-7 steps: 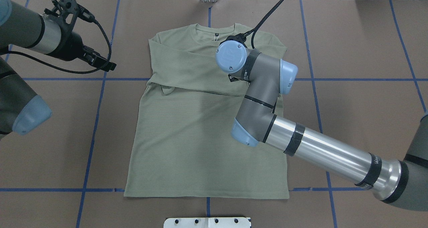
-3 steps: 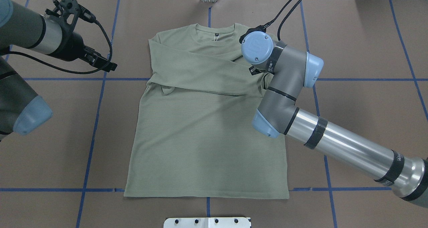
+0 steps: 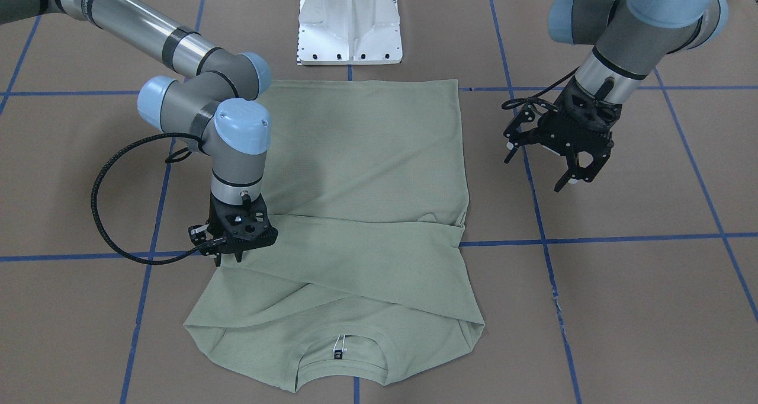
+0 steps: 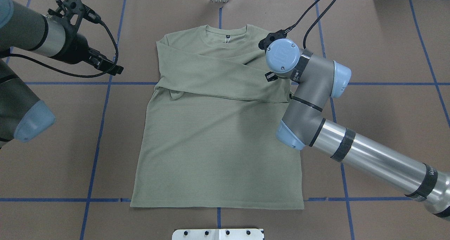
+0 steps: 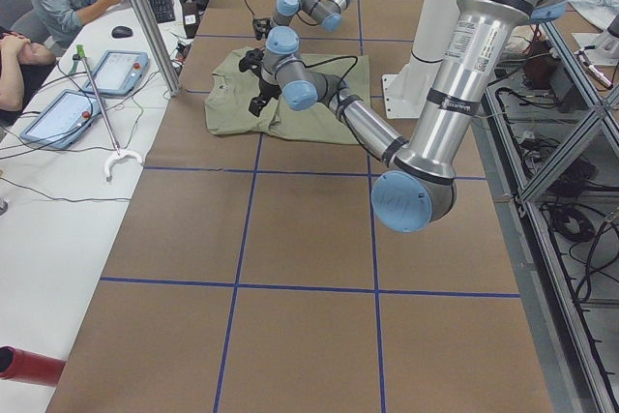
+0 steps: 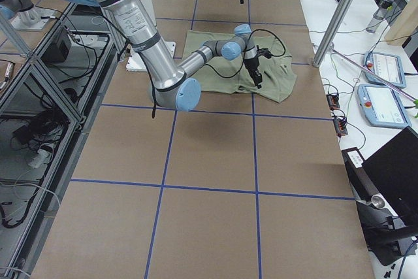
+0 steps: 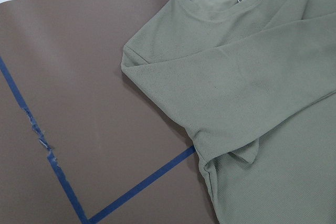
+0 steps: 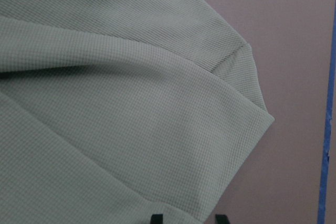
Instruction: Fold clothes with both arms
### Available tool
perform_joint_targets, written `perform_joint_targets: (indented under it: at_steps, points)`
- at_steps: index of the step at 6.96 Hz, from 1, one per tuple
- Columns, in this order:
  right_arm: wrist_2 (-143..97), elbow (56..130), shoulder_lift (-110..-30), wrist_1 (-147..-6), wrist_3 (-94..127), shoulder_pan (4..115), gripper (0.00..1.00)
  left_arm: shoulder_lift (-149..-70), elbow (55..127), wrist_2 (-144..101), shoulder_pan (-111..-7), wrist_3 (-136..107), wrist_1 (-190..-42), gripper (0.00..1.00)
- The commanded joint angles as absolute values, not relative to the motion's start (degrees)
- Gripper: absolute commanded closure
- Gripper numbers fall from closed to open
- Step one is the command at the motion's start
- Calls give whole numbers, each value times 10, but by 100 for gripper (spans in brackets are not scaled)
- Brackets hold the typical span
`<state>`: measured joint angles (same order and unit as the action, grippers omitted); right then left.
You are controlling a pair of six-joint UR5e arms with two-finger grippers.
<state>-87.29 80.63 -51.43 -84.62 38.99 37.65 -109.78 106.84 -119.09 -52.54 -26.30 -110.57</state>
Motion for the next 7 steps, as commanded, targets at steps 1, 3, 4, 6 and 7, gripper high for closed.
perform_joint_targets:
  at_steps: [1, 3, 4, 6, 7]
  points:
    - [-926, 855, -520, -836, 395, 387, 0, -1101, 1074, -1190, -525, -304, -1106, 0]
    - [-961, 968, -568, -837, 493, 389, 0, -1087, 1099, -1184, -523, -361, -1105, 0]
    - [-981, 1041, -615, -835, 577, 375, 0, -1060, 1134, -1183, -519, -426, -1105, 0]
    - [-955, 1181, -718, -829, 735, 298, 0, -979, 1234, -1127, -424, -593, -1126, 0]
    - [-883, 1223, -743, -819, 826, 227, 0, -956, 1246, -1059, -350, -690, -1173, 0]
